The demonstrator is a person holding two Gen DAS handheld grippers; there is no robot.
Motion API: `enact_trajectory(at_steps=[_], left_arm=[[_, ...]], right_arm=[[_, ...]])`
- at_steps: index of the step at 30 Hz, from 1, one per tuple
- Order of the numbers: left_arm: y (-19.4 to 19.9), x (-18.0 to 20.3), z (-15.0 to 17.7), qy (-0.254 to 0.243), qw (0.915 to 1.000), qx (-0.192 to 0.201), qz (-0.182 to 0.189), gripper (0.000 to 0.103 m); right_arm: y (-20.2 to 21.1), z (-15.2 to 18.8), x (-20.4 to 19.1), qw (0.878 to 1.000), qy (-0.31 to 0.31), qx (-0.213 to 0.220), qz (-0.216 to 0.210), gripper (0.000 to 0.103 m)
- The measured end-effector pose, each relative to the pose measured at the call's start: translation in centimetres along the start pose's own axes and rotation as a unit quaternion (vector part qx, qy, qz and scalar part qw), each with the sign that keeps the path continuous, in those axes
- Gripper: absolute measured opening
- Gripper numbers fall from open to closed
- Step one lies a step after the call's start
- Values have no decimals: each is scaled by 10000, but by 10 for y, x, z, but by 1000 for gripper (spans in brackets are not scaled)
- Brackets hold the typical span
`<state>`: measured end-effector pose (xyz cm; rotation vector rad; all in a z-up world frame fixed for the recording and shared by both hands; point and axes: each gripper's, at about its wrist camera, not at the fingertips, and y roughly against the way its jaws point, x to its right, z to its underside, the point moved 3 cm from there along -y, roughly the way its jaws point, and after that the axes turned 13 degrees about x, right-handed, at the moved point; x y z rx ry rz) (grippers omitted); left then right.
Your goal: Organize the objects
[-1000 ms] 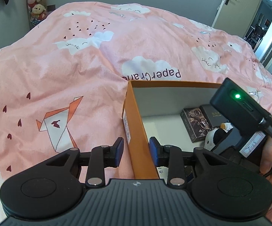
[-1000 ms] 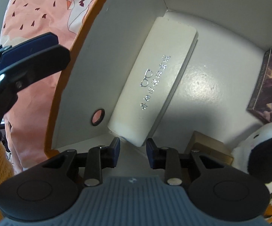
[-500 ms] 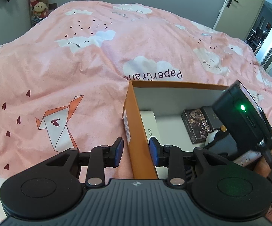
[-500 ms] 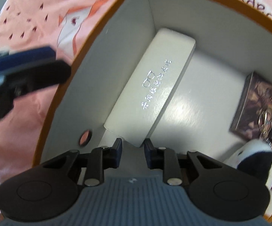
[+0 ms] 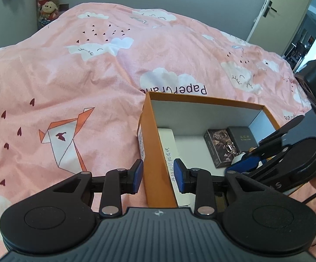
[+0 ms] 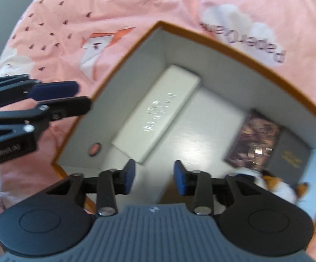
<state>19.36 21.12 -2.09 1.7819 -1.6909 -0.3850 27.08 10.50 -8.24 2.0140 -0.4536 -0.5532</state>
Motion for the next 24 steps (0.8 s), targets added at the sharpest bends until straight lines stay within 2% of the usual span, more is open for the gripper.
enact_trajectory(at_steps=[3, 9, 11, 16, 21, 24], left_arm=[[3, 2, 1, 31, 10000, 7, 31, 38], [8, 4, 5, 71, 10000, 0, 29, 38], [9, 3, 8, 123, 9999, -25, 31, 38], [10, -1, 14, 216, 9997, -103, -33, 38], [10, -2, 18, 254, 9995, -174, 9, 38], [9, -1, 17, 282, 9993, -221, 64, 38]], right_arm=[[-7, 9, 15, 9989, -89, -296, 344, 48], [1, 30, 28, 9946, -513, -664, 614, 51], [-2, 33, 31, 9929, -740, -725, 579, 56], [-19, 40, 31, 9895, -1034, -887, 478, 53], [-12, 37, 19, 9958, -433, -725, 352, 51], [-4, 30, 4, 9974, 446, -569, -57, 51]])
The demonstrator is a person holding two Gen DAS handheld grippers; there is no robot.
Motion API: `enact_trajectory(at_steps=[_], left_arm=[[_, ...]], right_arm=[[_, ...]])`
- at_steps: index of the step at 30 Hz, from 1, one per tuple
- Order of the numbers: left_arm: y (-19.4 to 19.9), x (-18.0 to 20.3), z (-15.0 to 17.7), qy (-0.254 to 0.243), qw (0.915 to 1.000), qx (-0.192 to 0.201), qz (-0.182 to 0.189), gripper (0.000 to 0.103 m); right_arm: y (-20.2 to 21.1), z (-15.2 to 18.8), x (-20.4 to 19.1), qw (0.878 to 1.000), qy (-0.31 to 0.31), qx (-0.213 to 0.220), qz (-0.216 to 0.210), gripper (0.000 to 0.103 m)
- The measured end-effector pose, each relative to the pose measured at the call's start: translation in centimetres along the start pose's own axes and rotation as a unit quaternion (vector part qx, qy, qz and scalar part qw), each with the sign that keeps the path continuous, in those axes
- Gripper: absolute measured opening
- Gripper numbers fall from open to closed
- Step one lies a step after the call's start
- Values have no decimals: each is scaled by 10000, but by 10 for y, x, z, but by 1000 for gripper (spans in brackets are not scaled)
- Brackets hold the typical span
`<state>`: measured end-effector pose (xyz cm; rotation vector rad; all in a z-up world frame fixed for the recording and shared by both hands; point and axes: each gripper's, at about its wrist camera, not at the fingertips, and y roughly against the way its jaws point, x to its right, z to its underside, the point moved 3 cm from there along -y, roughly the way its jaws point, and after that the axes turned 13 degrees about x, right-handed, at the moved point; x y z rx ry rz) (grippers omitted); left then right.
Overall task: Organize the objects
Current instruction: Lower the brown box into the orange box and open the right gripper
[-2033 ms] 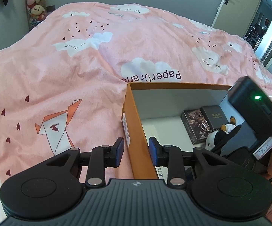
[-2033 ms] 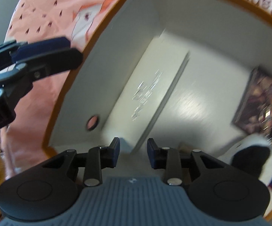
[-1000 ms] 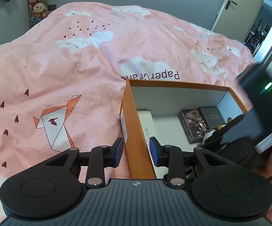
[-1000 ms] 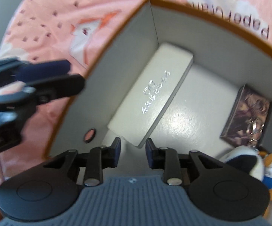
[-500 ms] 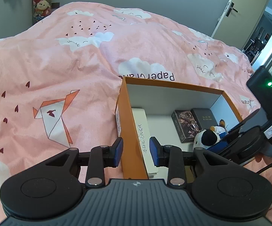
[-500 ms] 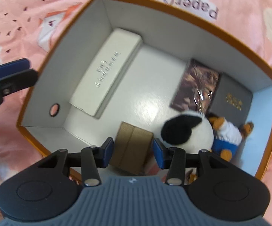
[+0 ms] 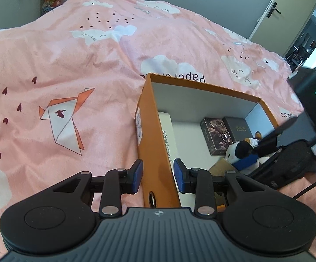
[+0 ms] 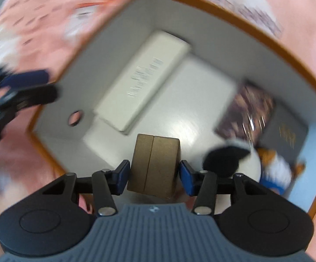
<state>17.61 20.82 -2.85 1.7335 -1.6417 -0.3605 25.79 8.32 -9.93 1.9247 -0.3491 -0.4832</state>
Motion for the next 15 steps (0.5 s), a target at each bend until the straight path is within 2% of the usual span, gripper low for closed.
enact_trajectory(at_steps=[3, 6, 10, 15], left_arm=[[0, 1, -1, 42, 10000, -22, 57, 38], [0, 2, -2, 40, 10000, -21, 59, 38], [0, 2, -2, 66, 9999, -40, 68, 38], [-1, 1, -3, 91, 9999, -79, 28, 38]], right_arm=[[7, -5, -18, 9923, 1070, 80, -613, 51], [10, -10, -28, 9749, 2005, 77, -961, 51], [2, -19, -24, 9572, 2461, -219, -1505, 51], [-11, -24, -28, 9382, 2859, -524, -1882, 51]])
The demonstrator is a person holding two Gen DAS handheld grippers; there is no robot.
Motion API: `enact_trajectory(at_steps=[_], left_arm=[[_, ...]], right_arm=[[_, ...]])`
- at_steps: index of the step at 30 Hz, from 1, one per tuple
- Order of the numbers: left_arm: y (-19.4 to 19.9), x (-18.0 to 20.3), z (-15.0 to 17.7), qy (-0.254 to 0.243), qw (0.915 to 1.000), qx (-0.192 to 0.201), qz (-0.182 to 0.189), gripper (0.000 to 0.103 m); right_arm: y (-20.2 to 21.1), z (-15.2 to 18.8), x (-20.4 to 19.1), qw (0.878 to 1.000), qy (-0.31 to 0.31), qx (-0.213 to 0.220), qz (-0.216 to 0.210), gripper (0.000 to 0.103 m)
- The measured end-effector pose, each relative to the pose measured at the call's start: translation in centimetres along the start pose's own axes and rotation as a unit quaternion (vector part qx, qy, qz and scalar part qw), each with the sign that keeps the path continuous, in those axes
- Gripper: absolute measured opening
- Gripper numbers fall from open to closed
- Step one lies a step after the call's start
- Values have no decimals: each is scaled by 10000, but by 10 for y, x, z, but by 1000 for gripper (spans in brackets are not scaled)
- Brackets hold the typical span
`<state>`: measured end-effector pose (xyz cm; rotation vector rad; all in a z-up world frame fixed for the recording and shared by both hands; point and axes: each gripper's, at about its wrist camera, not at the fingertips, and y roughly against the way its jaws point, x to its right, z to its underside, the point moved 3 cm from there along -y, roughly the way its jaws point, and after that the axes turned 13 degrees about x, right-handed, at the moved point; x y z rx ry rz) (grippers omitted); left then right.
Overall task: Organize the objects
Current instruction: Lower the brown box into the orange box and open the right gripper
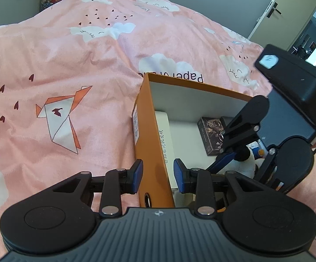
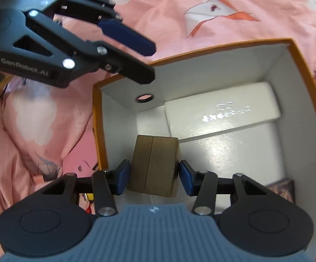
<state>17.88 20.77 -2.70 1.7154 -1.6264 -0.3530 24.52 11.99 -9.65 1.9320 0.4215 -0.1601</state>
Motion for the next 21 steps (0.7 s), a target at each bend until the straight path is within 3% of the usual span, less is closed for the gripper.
enact_trajectory(at_steps=[5, 8, 15, 17, 19, 21], left_arm=[[-1, -1, -1, 33, 10000, -19, 15, 38], [-2, -1, -1, 9, 10000, -36, -8, 38], [1, 1, 0, -9, 10000, -28, 33, 38], [1, 1, 0, -14, 10000, -33, 22, 38], [1, 1, 0, -11, 10000, -41, 3, 38], [0, 1, 0, 1, 10000, -47, -20, 38]], right_arm=[[-6, -2, 6, 9996, -11, 7, -266, 53], [-4, -3, 7, 10000, -54, -49, -19, 61], [15, 1, 9, 9996, -220, -1, 194, 60], [25, 4, 10, 9993, -257, -11, 268, 57], [33, 10, 12, 9988, -216, -128, 424, 35], [40, 16, 15, 9974, -146, -276, 650, 27]])
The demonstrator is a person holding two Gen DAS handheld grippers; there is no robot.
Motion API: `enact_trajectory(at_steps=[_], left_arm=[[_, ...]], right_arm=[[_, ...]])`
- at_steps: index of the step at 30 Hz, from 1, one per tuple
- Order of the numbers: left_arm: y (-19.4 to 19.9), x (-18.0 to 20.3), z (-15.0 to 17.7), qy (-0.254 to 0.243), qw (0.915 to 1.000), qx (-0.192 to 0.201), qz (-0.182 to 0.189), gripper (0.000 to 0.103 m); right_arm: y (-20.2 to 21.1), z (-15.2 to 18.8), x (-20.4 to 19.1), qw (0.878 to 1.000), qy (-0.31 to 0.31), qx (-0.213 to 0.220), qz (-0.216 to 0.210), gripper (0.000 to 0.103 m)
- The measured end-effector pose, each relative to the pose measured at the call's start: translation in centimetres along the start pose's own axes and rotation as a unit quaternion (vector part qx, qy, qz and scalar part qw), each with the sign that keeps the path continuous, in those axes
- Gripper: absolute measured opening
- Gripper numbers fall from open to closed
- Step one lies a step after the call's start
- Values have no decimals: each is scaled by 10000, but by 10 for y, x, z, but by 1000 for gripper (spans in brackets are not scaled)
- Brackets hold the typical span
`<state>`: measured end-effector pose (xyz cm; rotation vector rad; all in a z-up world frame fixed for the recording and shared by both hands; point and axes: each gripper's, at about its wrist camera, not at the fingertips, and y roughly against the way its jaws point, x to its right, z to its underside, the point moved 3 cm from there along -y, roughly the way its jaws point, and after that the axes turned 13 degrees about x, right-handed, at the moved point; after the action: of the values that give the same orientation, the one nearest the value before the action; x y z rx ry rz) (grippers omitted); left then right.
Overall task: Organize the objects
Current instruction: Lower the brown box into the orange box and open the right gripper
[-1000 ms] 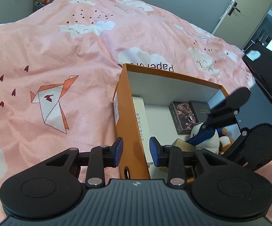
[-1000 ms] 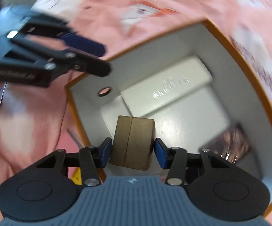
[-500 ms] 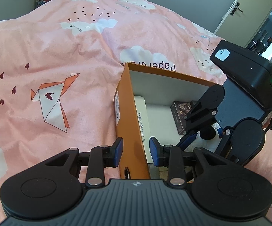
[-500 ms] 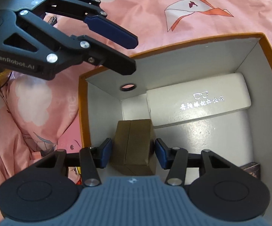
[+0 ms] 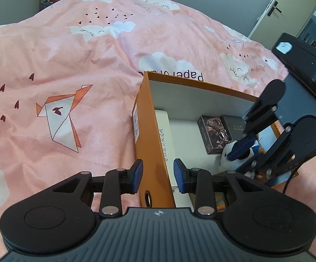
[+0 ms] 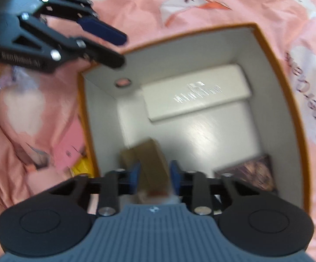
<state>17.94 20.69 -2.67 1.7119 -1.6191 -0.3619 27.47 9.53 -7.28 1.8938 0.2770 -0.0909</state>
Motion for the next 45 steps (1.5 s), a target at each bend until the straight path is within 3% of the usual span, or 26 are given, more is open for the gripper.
enact_trajectory(at_steps=[3, 7, 11, 18, 25, 33, 37, 45], left_arm=[[-1, 0, 0, 16, 10000, -5, 13, 38], [-2, 1, 1, -5, 10000, -45, 14, 38], [-2, 2, 1, -20, 10000, -43, -1, 38], [-4, 0, 2, -18, 10000, -60, -2, 38], [-5, -2, 4, 13, 10000, -86, -9, 38], [-1, -3, 2, 54, 10000, -48, 14, 38], [1, -4, -1, 6, 10000, -35, -26, 38], [8, -6, -5, -119, 9999, -59, -108, 38]], right_arm=[[1, 11, 3, 9980, 386, -309, 398, 20], [-10, 15, -15, 9897, 1228, -403, 611, 20], [-34, 21, -27, 9710, 2059, -834, 887, 20], [-45, 15, -36, 9593, 2572, -581, 1014, 18], [-42, 1, -31, 9733, 2140, -341, 756, 13], [-38, -8, -5, 9977, 568, -329, 136, 8], [-35, -13, 6, 9996, -91, -89, -268, 6], [-34, -32, 9, 9983, -224, 451, -294, 6]])
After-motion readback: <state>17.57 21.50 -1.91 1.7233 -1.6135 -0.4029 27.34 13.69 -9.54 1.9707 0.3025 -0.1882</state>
